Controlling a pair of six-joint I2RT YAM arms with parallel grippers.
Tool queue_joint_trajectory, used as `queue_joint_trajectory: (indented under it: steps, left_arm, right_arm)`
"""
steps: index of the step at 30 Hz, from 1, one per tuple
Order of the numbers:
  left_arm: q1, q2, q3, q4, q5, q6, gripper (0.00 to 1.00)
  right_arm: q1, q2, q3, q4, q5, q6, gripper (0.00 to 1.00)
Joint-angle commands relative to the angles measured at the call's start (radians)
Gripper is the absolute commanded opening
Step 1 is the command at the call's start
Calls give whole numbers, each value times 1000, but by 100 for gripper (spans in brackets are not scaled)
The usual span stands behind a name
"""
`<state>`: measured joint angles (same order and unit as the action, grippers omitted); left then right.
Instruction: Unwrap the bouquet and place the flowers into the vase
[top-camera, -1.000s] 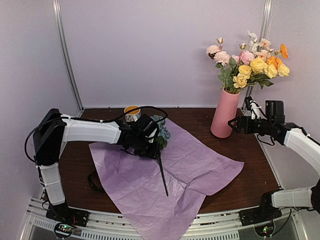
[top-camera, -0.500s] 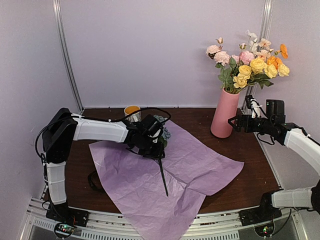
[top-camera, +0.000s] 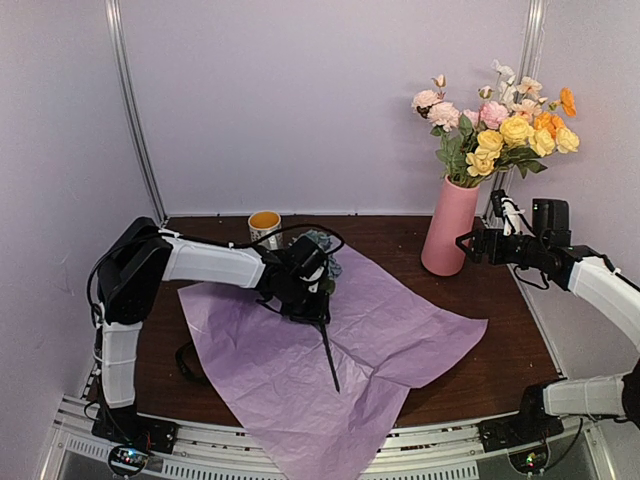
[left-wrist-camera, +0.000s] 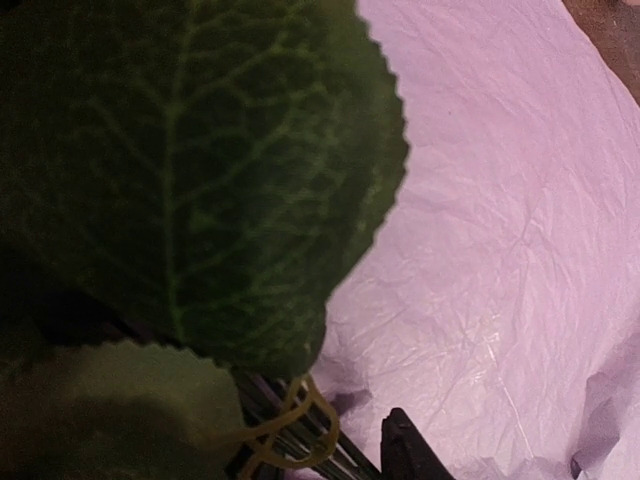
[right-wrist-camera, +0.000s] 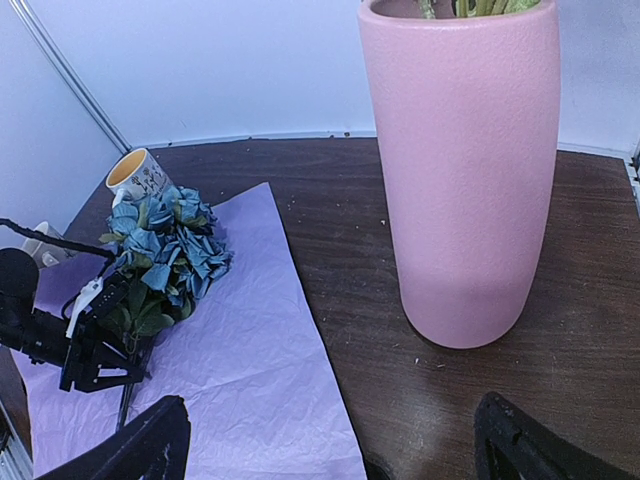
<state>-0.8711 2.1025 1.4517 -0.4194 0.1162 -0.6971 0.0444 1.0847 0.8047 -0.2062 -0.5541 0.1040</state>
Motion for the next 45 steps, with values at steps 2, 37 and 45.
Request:
queue_joint_trajectory:
  steps: [2,37,45]
  left_arm:
    - [6,20,24,19,39,2,23]
    - [4,-547,-166,535,-43,135,0]
    - [-5,-566,-187,589,-17,138,0]
  right_arm:
    - [4,-3,-14,22,-7,2,100]
    - [501,436,715,-121,-286,159,96]
    - [547,582,852,-68,-294,292,94]
